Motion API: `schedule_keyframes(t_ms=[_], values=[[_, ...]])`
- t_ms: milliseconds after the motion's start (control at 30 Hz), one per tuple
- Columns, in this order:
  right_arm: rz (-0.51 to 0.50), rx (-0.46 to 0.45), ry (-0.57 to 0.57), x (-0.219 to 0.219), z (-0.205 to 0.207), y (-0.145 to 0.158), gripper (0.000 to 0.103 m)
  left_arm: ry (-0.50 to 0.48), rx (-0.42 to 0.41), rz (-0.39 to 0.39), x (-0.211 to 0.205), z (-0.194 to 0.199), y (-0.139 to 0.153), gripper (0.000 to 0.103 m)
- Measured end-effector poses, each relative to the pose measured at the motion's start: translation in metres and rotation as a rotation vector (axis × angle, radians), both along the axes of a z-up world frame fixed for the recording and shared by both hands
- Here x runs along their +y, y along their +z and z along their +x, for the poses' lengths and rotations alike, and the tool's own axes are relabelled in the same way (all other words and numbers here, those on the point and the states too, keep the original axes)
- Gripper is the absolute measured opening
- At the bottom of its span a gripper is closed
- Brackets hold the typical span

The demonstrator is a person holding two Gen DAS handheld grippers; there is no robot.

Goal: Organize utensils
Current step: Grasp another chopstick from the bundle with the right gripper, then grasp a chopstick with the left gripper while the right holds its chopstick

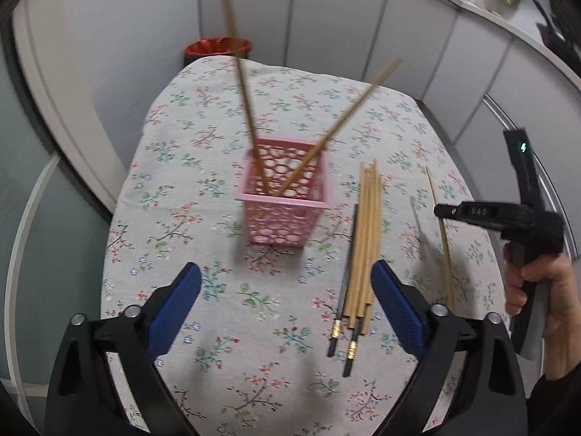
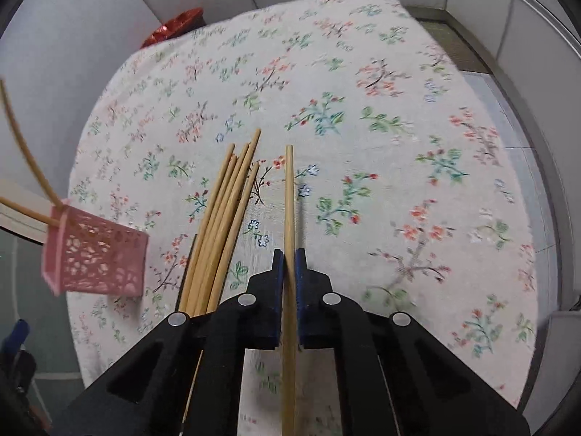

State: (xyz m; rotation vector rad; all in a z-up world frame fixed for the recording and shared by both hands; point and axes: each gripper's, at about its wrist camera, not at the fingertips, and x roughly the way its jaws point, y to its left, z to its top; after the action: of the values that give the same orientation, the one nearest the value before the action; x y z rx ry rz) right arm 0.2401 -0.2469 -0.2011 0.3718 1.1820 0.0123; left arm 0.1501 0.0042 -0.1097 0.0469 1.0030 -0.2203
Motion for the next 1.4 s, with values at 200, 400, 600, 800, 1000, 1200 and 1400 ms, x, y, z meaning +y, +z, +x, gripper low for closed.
schedule_keyframes(t_ms=[200, 400, 600, 800, 1000, 1200, 1400], values=[[0.035, -0.052, -0.007, -0.021, -0.041, 0.041, 0.005, -0.169, 0.034, 0.003, -0.055, -0.015, -0.006, 0.056], [0.044, -0.067, 0.018, -0.037, -0.064, 0.055, 0.005, -0.244, 0.067, 0.085, -0.115, 0.004, -0.026, 0.033], [0.078, -0.053, 0.009, -0.064, -0.074, 0.051, 0.005, -0.225, 0.123, 0.118, -0.157, 0.06, -0.061, 0.02], [0.096, -0.032, -0.004, -0.083, -0.075, 0.042, 0.005, -0.171, 0.156, 0.147, -0.177, 0.111, -0.086, 0.016], [0.14, -0.034, -0.015, -0.096, -0.073, 0.04, 0.005, -0.149, 0.195, 0.192, -0.185, 0.136, -0.11, 0.016], [0.137, -0.022, -0.023, -0.103, -0.071, 0.035, 0.005, -0.129, 0.193, 0.197, -0.186, 0.15, -0.119, 0.016], [0.119, -0.016, -0.03, -0.106, -0.07, 0.033, 0.006, -0.15, 0.182, 0.216, -0.187, 0.138, -0.12, 0.006]])
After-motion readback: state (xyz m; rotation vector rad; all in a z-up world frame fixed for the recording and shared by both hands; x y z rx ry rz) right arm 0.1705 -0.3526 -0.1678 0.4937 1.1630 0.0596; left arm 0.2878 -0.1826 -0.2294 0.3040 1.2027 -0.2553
